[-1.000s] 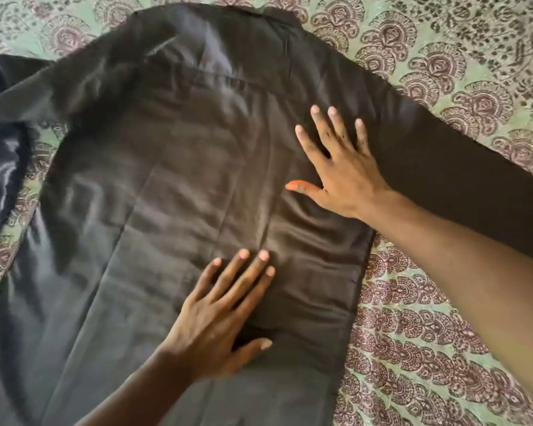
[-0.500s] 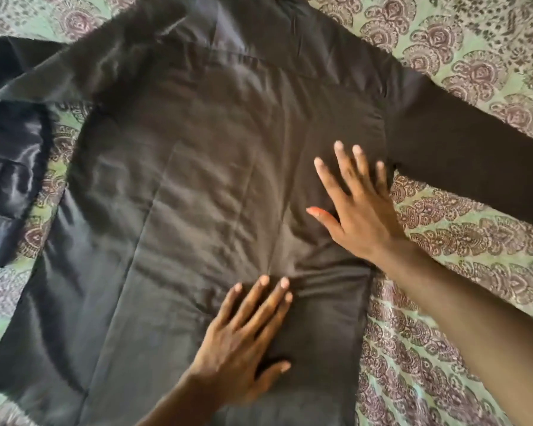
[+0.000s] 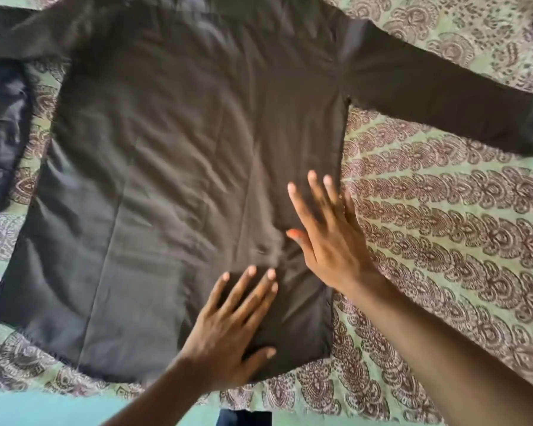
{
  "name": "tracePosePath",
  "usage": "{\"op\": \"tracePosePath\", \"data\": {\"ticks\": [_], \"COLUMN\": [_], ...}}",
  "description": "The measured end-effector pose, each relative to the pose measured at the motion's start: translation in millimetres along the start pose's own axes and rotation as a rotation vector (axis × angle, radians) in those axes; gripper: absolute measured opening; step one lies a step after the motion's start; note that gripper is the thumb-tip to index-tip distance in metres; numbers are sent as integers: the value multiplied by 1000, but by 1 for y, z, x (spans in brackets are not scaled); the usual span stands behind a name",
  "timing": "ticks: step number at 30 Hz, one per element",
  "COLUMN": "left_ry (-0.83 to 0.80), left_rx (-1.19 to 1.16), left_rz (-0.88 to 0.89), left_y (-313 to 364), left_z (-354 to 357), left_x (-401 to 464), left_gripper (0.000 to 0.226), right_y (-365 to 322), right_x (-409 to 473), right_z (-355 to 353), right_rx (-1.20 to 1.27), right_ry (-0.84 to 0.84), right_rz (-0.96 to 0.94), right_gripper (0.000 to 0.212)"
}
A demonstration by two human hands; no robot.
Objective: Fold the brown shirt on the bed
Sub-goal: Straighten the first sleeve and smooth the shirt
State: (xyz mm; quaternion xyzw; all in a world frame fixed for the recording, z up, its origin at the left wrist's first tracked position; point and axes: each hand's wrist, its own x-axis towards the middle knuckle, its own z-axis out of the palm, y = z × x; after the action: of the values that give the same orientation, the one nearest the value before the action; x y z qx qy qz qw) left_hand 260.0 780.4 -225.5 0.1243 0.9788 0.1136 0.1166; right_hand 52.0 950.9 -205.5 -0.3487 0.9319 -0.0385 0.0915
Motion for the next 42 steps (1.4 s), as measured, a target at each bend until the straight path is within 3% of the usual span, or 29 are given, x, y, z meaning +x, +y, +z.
{"op": "tracePosePath", "data": {"ticks": [3, 5, 7, 9, 12, 15, 20, 23, 26, 28, 31, 37, 39, 42], "left_ry": [7, 107, 245, 316, 232, 69, -5, 59, 276, 338, 225, 32, 26, 36], "left_rx": [-22, -85, -125, -97, -2, 112, 17, -131, -197, -99, 19, 59, 39, 54], "left_rz": [109, 122, -4, -178, -254, -111, 110, 152, -37, -200, -343, -308, -348, -376], "left_y": [24, 20, -1, -31, -66, -59, -4, -7, -49, -95, -152, -174, -173, -170], "left_z": [10, 7, -2, -16, -35, -26, 8, 11, -8, -24, -36, -25, -22, -16], "left_x": [-40, -43, -27, -1, 39, 42, -43, -79, -65, -40, -19, -89, -117, -138], "left_gripper": [91, 72, 57, 58, 73, 88, 93, 71, 47, 52, 72, 84, 86, 88], "right_y": [-10, -20, -32, -45, -65, -77, -92, -101, -126, -137, -156, -176, -184, -194], "right_x": [34, 36, 9, -43, -130, -172, -82, 7, 64, 65, 12, -131, -132, -86], "right_z": [-3, 8, 24, 35, 41, 42, 17, 19, 38, 48, 58, 72, 66, 49], "right_rx": [-7, -38, -50, -35, 12, 83, 131, 108, 72, 70, 73, 48, 53, 10], "right_ry": [41, 3, -40, -67, -98, -88, 176, 218, 193, 175, 223, 108, 140, 256], "right_rz": [56, 31, 10, -6, -4, 100, 324, 345, 387, 491, 686, 951, 1048, 945], "right_gripper": [70, 74, 76, 74, 69, 67, 70, 73, 75, 74, 69, 80, 86, 85]}}
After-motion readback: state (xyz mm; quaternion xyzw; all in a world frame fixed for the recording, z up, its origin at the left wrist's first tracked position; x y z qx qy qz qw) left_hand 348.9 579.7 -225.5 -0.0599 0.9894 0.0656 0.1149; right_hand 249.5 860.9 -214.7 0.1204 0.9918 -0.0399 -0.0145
